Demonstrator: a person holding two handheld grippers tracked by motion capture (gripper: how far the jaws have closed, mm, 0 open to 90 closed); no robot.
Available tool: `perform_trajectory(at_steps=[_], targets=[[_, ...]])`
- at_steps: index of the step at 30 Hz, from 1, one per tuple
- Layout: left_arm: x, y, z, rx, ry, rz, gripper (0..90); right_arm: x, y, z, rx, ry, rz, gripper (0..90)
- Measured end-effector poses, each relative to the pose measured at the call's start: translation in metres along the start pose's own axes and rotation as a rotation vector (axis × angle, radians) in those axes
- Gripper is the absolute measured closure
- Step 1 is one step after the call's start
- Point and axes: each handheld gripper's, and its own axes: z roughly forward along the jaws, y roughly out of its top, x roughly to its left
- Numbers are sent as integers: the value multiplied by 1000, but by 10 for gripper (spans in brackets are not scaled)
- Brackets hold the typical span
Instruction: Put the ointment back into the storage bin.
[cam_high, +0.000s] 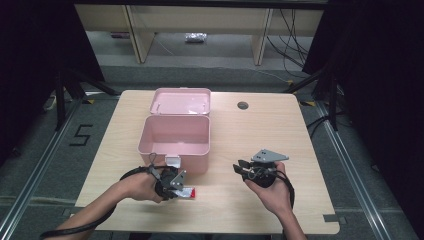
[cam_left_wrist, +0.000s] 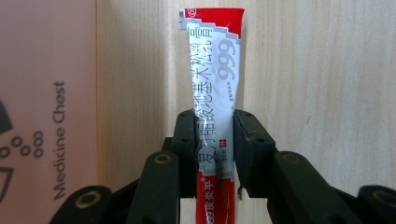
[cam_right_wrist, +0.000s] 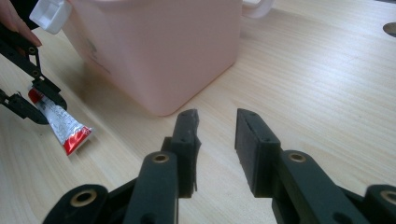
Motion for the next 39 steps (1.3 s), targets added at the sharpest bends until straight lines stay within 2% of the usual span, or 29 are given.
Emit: perform_trajectory(at_steps=[2,4,5,8,10,14,19,26,27,29,34,37,38,39], targets=[[0,-1,-1,0,4,4,714,0,0,0,8,3,-2,701],[0,-1,-3,1,6,8,714,-2,0,0,4,3,-28,701],[-1,-1,-4,-3,5,-2,714,-2,1,0,5,3,-28,701],[1,-2,-8,-2,14,9,714,-2,1,1,5,3,-28,701],[1,-2,-10,-6,20,10,714,1,1,0,14,0,3,701],[1,-4,-15,0,26,11,714,1,0,1,7,0,5,701],[1,-6,-21,-5,37,6,714,-1,1,1,6,5,-29,701],[2,-10,-35,-9,57,-3,714,-1,-1,1,9,-1,-1,701],[2,-10,-37,-9,60,1,714,-2,-1,3,-8,-7,-20,701],[2,-11,-41,-12,65,2,714,-1,-2,3,10,1,-11,701],[3,-12,-50,-15,74,0,714,-3,-3,6,4,9,-17,701],[3,-11,-53,-17,78,5,714,-3,-3,6,10,-2,-20,701],[3,-11,-55,-21,79,4,714,-2,-3,6,13,-1,-1,701],[3,-11,-55,-22,77,1,714,-3,-3,6,10,3,-8,701]])
